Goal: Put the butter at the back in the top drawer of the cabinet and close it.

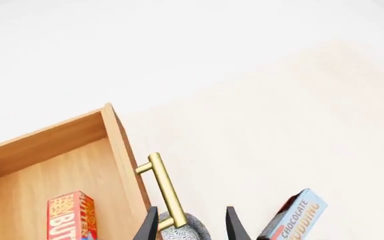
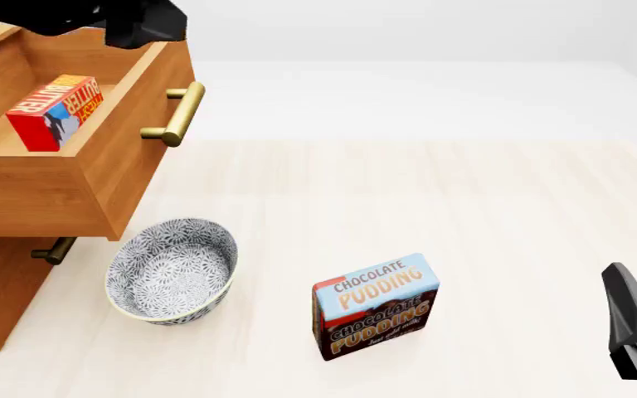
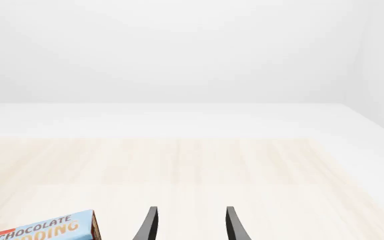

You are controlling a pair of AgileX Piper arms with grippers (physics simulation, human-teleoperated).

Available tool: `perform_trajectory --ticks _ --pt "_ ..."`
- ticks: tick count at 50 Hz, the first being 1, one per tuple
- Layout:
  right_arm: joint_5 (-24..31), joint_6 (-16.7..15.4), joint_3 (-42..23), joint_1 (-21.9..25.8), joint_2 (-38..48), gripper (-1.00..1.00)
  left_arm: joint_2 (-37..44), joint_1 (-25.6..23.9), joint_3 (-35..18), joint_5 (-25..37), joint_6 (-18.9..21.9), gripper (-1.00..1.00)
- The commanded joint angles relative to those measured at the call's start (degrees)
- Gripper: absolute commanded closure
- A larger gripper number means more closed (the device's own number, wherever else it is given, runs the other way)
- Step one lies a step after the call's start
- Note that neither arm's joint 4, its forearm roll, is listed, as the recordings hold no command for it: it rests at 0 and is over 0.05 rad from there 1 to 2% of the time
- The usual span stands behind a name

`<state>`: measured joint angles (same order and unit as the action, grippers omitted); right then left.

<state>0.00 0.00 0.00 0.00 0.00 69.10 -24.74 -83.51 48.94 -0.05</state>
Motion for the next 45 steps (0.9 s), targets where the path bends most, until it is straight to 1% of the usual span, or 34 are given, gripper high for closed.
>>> perform_trajectory --ticks 1,7,13,22,23,30,31,40,41,45 --pt "0.0 0.0 0.0 0.0 0.0 -1.00 3.7 -5.2 0.8 -3.5 -1.8 -1.00" --pt "0.0 0.0 0.0 0.0 0.0 -1.00 5.2 -7.0 1.2 -5.0 -2.4 -1.00" --pt "0.0 0.0 0.0 0.0 0.0 -1.00 7.3 -9.1 0.3 -5.9 -3.1 -1.00" --pt "0.0 0.0 0.0 0.0 0.0 -1.00 7.3 -9.1 0.3 -5.9 -3.1 -1.00" --pt "0.0 0.0 0.0 0.0 0.0 -1.00 8.7 -10.9 0.3 -6.7 -4.3 -1.00" --pt "0.0 0.0 0.0 0.0 0.0 -1.00 8.7 -10.9 0.3 -6.7 -4.3 -1.00" --pt "0.0 0.0 0.0 0.0 0.0 -1.00 9.8 -12.7 0.3 -7.2 -6.1 -1.00" --pt "0.0 0.0 0.0 0.0 0.0 -1.00 9.8 -12.7 0.3 -7.2 -6.1 -1.00" --pt "0.0 0.0 0.0 0.0 0.0 -1.00 11.8 -15.0 0.1 -8.1 -7.6 -1.00" --pt "0.0 0.0 0.0 0.0 0.0 -1.00 12.7 -15.7 0.1 -8.6 -8.1 -1.00"
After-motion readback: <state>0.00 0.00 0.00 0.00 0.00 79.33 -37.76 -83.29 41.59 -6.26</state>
